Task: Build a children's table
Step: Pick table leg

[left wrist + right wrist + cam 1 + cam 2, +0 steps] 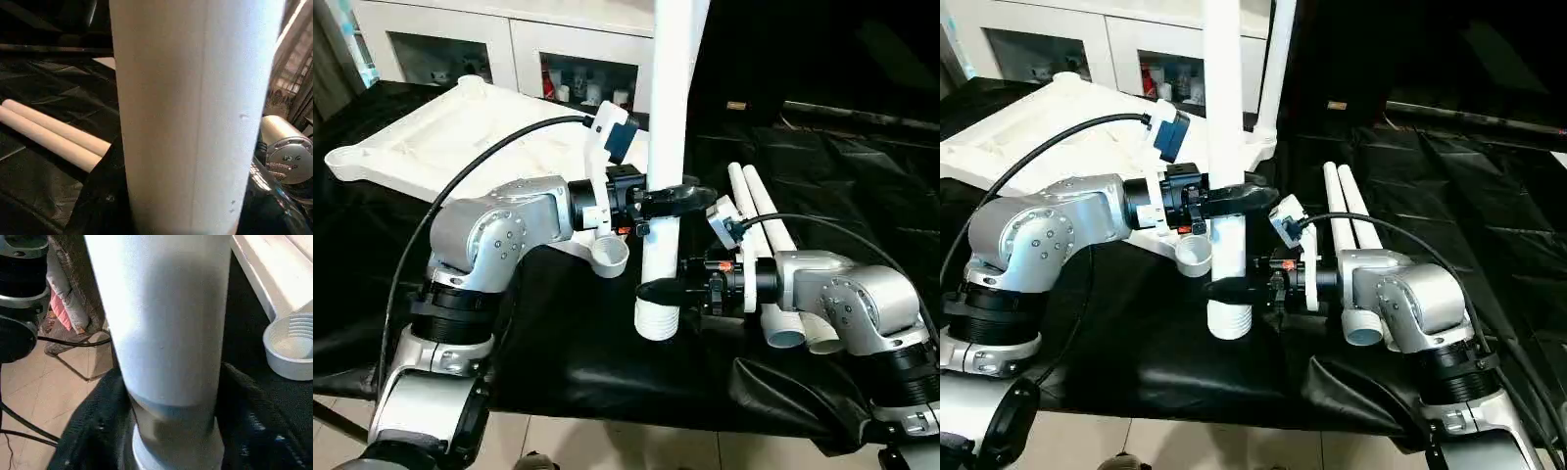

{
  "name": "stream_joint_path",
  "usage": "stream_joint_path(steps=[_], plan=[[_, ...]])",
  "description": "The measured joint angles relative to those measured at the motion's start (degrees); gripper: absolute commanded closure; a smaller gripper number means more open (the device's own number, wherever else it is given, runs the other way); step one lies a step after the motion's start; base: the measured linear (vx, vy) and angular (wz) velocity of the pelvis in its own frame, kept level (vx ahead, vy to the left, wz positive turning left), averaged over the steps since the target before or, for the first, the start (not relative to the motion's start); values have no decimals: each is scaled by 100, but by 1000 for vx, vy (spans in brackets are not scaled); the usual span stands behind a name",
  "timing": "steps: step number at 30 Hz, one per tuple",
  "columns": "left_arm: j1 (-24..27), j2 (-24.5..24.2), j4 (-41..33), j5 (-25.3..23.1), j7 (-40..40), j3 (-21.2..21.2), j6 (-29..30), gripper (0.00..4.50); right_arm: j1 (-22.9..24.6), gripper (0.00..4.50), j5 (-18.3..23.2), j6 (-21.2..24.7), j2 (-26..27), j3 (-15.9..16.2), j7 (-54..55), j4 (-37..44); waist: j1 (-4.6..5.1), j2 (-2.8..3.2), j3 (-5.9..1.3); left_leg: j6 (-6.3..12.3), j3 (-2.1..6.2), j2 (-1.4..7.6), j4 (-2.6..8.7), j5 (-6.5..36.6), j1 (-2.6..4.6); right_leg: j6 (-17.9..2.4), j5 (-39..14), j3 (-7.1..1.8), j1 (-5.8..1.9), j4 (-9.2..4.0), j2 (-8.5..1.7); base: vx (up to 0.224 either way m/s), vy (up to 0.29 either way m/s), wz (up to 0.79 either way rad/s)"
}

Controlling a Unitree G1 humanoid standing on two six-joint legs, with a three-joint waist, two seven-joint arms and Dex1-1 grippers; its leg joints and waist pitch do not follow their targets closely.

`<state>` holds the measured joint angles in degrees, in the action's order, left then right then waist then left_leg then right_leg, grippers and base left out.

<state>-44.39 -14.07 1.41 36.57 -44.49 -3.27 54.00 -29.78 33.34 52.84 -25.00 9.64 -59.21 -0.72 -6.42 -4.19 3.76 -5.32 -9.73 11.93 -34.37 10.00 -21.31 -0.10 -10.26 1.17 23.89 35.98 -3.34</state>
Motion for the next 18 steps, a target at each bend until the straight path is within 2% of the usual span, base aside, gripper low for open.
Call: stream_joint_path(steps=[2,11,12,14,18], plan=[[0,15,0,6,10,8,0,265,0,247,0,-60,6,27,0,0,0,-1,-1,0,0,0,-1,0,0,0,0,0,0,1,0,0,0,0],[0,71,0,35,35,40,3,265,0,254,-38,-182,34,50,-5,-2,-1,-4,-2,0,0,0,-3,0,0,0,0,0,-1,2,0,0,0,0],[0,73,0,35,36,45,3,265,0,219,-44,-192,38,50,-7,-2,-2,-4,-2,0,0,0,-4,0,1,-1,0,0,-1,3,0,0,0,0],[0,72,0,35,35,46,3,265,0,185,-44,-193,46,50,-8,-2,-1,-4,-2,0,0,0,-5,0,1,-1,0,0,-1,4,0,0,0,0],[0,80,0,33,14,35,-50,265,0,185,-55,-195,71,120,5,-23,-1,-5,-3,0,0,0,-7,0,0,-1,1,0,-1,4,0,0,0,0]])
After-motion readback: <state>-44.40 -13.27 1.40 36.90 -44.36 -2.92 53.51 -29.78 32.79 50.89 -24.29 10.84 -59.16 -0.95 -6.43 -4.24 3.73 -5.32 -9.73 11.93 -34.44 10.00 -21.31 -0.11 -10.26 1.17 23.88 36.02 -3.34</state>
